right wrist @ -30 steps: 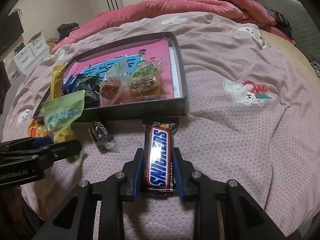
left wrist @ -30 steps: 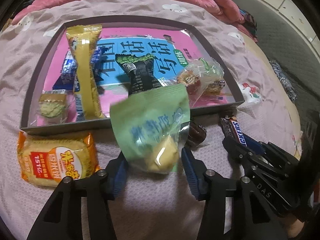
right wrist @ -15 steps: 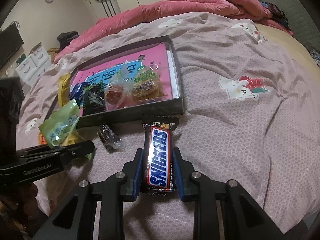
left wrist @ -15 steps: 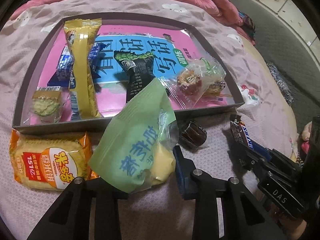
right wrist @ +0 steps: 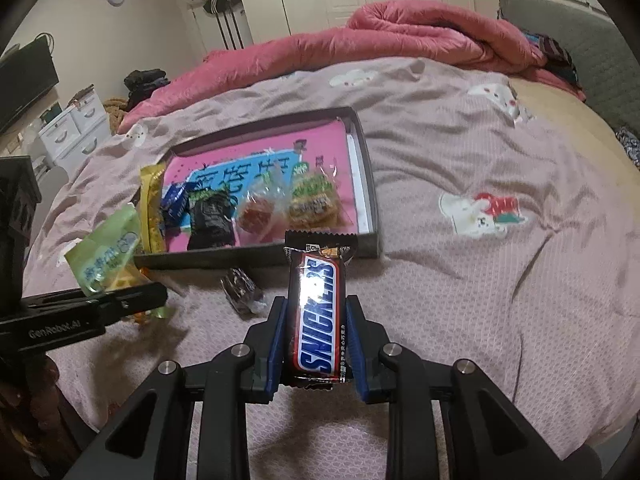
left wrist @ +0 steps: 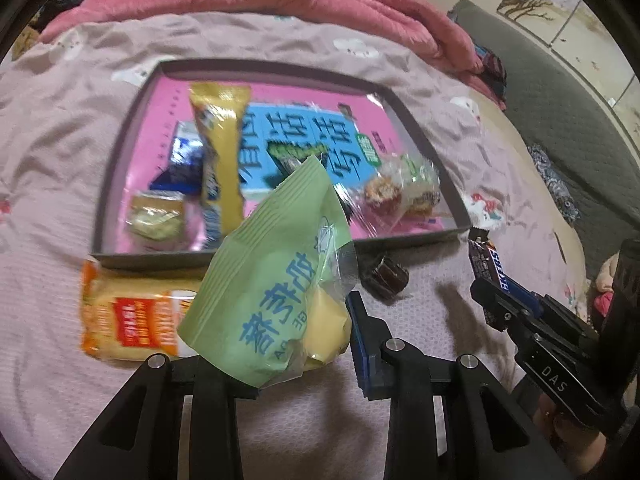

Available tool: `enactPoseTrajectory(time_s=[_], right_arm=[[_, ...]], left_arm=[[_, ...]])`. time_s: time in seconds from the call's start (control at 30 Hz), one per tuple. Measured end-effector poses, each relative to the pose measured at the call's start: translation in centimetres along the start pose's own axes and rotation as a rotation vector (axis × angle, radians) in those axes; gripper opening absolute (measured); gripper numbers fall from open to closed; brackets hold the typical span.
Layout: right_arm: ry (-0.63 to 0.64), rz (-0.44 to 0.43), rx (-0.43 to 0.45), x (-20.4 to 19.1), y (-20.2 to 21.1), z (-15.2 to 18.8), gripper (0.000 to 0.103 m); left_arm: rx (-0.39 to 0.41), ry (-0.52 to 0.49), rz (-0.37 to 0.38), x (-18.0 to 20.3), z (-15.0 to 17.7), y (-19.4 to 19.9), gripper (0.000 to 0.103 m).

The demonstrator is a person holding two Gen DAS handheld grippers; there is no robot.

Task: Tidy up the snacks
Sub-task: 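Carry the green bag toward the tray with left tool while right tool carries the Snickers bar over it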

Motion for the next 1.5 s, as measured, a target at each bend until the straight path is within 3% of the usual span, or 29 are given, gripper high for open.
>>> enactPoseTrajectory(time_s=[0.67,1.5], right_arm=[[0.049,-0.031,0.100,-2.3,2.0,-2.2,0.028],[0.094,-0.058,0.135,-5.9,1.5,-5.1,0.028]], left_arm=[[0.133,0.090,-0.079,-5.7,-2.6,4.9,0.034],[0.172,0.126,-0.111,-8.5,-4.4,4.4,0.034]])
Point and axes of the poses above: each gripper's, at about its wrist camera, not at the fingertips, and y roughly against the way its jaws point, x to its right, z to its underside, the point moved 7 cm from there along -y, roughly the way its jaws point, and after that the axes turned 4 degrees about -y, right-handed, at the moved point
